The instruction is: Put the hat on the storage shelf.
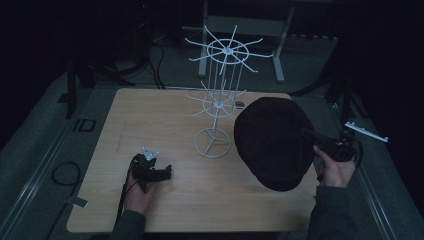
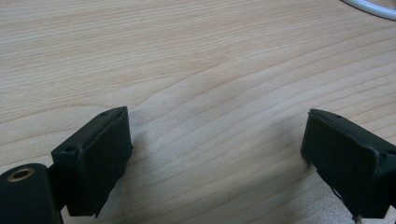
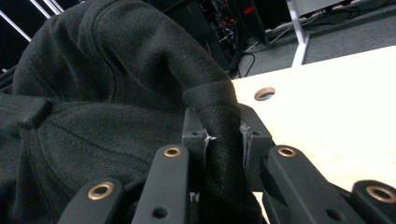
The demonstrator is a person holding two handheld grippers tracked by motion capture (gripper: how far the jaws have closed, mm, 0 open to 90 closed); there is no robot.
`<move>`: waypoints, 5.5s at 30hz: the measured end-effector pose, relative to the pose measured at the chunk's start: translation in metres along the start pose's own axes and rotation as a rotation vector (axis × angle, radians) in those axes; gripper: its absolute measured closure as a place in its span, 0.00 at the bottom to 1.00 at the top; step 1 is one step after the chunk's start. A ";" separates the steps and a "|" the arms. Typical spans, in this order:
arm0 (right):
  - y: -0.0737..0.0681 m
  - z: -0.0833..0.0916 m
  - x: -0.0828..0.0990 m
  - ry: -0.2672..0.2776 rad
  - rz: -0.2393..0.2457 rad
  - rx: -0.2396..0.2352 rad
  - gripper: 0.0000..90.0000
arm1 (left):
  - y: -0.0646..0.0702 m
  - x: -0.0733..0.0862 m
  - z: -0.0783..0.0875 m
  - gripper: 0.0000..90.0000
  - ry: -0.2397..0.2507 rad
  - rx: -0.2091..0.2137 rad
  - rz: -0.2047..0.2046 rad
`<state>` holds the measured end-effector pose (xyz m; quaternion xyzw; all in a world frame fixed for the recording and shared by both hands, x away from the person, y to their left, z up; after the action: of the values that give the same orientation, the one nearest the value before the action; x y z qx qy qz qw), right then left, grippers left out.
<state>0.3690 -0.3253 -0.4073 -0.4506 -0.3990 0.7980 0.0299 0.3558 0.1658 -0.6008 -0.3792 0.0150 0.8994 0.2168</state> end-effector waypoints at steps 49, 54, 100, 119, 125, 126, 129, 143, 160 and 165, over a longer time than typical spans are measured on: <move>-0.023 0.005 -0.017 0.068 -0.041 -0.143 0.85 | 0.000 0.000 0.000 0.10 0.000 0.000 0.000; -0.026 0.006 -0.019 0.076 -0.043 -0.148 0.85 | 0.000 0.000 0.000 0.10 0.000 0.000 0.000; -0.046 0.008 -0.032 0.105 -0.066 -0.282 0.85 | 0.001 0.000 0.000 0.10 0.001 -0.001 0.004; -0.062 0.005 -0.052 0.149 -0.097 -0.355 0.85 | 0.000 0.000 0.000 0.10 0.001 -0.001 0.003; -0.069 -0.002 -0.056 0.150 -0.098 -0.361 0.85 | 0.000 0.000 0.000 0.10 0.001 0.000 0.003; -0.070 -0.003 -0.057 0.150 -0.096 -0.359 0.85 | 0.000 0.000 0.000 0.10 0.001 -0.001 0.003; -0.073 -0.008 -0.058 0.150 -0.086 -0.344 0.85 | 0.000 0.000 0.000 0.10 0.001 -0.002 0.003; -0.071 -0.045 -0.049 0.106 -0.048 -0.238 0.84 | 0.000 0.000 0.000 0.10 0.001 -0.002 0.003; -0.055 -0.054 -0.037 0.039 -0.014 -0.137 0.61 | 0.000 0.000 0.000 0.10 -0.001 0.000 0.002; -0.048 -0.053 -0.032 0.022 -0.011 -0.108 0.57 | 0.000 0.000 0.000 0.10 -0.001 -0.001 0.002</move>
<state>0.4124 -0.2730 -0.3674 -0.4583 -0.4437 0.7700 0.0141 0.3556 0.1654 -0.6007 -0.3787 0.0149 0.8999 0.2158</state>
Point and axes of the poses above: each handheld gripper's, and its own axes: z roughly backward along the jaws, x roughly out of its underside, y roughly to its right, the point moved 5 cm from there along -z, roughly forward along the jaws, and after that the axes turned 12 degrees about -z, right-handed, at the moved point
